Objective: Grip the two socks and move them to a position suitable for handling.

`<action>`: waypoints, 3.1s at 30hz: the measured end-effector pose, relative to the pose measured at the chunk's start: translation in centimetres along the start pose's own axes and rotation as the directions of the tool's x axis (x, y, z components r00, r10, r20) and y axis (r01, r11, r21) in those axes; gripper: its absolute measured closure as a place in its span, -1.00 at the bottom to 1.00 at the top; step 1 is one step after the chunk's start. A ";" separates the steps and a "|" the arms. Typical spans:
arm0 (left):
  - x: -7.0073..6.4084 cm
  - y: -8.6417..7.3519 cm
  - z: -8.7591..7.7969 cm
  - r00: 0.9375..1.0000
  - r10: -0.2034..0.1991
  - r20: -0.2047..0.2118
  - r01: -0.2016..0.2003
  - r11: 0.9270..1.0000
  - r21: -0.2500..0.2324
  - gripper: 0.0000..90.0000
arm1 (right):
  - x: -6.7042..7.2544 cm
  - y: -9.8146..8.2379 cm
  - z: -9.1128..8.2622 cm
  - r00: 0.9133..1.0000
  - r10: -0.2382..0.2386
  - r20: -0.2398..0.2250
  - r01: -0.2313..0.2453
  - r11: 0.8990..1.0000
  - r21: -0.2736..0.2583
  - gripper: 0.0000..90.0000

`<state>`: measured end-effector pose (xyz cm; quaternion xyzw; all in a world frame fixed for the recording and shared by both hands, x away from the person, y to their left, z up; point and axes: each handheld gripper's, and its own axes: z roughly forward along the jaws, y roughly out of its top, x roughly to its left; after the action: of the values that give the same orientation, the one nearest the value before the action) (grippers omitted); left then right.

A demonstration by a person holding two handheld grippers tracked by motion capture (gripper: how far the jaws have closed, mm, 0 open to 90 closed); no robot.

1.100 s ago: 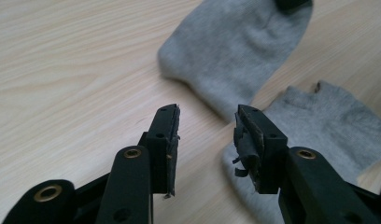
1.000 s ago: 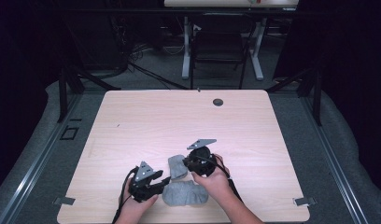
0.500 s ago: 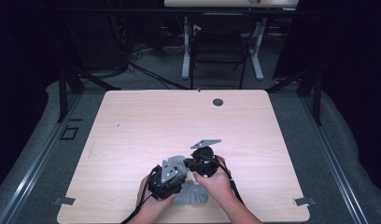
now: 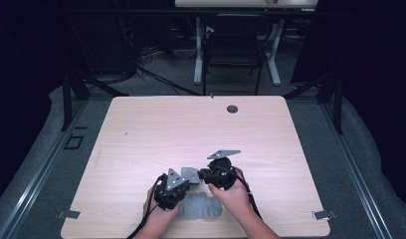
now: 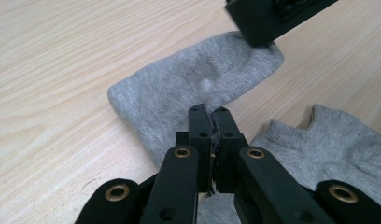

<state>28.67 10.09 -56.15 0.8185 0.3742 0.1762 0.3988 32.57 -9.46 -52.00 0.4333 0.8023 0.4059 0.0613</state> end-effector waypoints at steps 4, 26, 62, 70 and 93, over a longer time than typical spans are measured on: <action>0.5 -0.1 -0.3 1.000 -0.006 0.000 0.006 1.000 -0.007 0.98 | -0.4 0.0 -0.6 1.000 0.005 0.011 -0.004 0.999 -0.038 0.67; 2.0 0.3 -0.9 0.997 -0.067 0.049 0.071 0.994 -0.083 0.98 | -0.6 -1.7 3.2 0.992 -0.125 0.008 0.125 0.992 0.023 1.00; 4.5 -1.5 -2.4 0.993 -0.112 -0.038 0.110 0.992 -0.054 0.63 | -1.7 -3.1 4.2 0.990 -0.111 0.092 0.102 0.991 0.091 1.00; 6.4 -0.7 -2.6 0.987 -0.145 -0.063 0.141 0.988 -0.067 0.54 | -2.7 -3.1 3.5 0.990 -0.108 0.091 0.098 0.990 0.105 1.00; 8.1 0.3 2.4 0.990 -0.135 -0.043 0.137 0.989 0.051 0.94 | -3.5 -3.3 3.0 0.990 -0.111 0.091 0.101 0.990 0.103 1.00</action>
<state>35.54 14.82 -57.43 0.7978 0.4414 0.1548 0.3804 33.93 -11.23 -57.22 0.4117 0.8393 0.3407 0.1001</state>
